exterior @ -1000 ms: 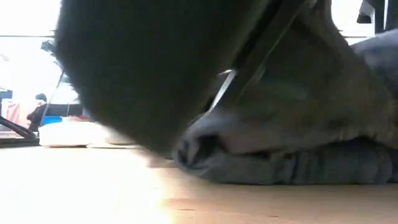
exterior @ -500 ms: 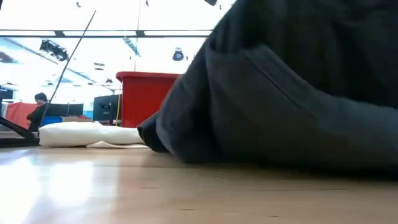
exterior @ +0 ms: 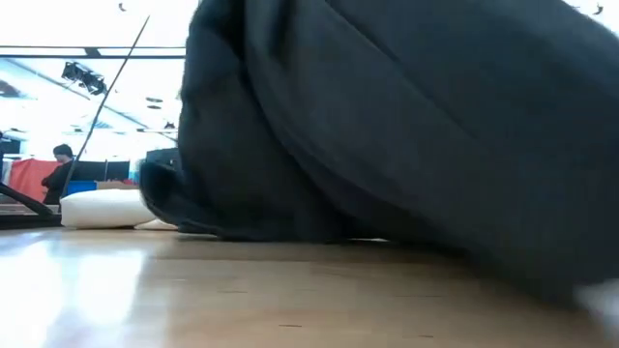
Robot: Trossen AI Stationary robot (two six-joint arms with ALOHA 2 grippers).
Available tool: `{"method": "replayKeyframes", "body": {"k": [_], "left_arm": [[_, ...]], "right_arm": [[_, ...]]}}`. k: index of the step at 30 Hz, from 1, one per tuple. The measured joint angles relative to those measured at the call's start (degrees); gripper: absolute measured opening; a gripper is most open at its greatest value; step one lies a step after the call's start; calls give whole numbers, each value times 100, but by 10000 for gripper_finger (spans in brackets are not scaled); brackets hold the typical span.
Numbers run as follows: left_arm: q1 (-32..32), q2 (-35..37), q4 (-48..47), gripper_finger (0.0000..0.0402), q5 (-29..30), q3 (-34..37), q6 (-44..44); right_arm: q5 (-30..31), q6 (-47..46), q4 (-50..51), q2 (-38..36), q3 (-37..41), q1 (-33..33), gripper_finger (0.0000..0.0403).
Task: Fold laundry
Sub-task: Fold the gray shorts
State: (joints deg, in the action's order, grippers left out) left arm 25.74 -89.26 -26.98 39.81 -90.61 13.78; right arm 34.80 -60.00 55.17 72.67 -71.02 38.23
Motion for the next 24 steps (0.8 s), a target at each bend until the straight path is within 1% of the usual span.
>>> {"method": "replayKeyframes", "body": {"k": [3,7,8,10,13,17,19,21,24], "left_arm": [[-81,478,-7,14,0,0,2],[-168,948,20,12,-108,0,-125],[-190,1033,42,12,-194,0,-132],[-217,1195,43,12,-397,0,-134],[-237,1371,180,12,-545,3,-144],[-239,1596,772,12,-799,9,-151],[-239,1674,1003,12,-800,0,-151],[-239,1729,988,12,-802,-4,-148],[-227,1705,947,13,-812,2,-122]], "right_arm": [[449,236,-142,-164,0,167,197],[1315,593,-334,-136,0,376,216],[1577,726,-563,-92,31,390,222],[1885,1062,-1115,-19,173,319,236],[1895,1687,-2228,42,422,44,258],[1753,2788,-3735,18,695,-304,283],[1710,3491,-4419,7,714,-466,290],[1564,4238,-5117,0,708,-625,292],[1532,4956,-5767,-3,706,-845,292]]}}
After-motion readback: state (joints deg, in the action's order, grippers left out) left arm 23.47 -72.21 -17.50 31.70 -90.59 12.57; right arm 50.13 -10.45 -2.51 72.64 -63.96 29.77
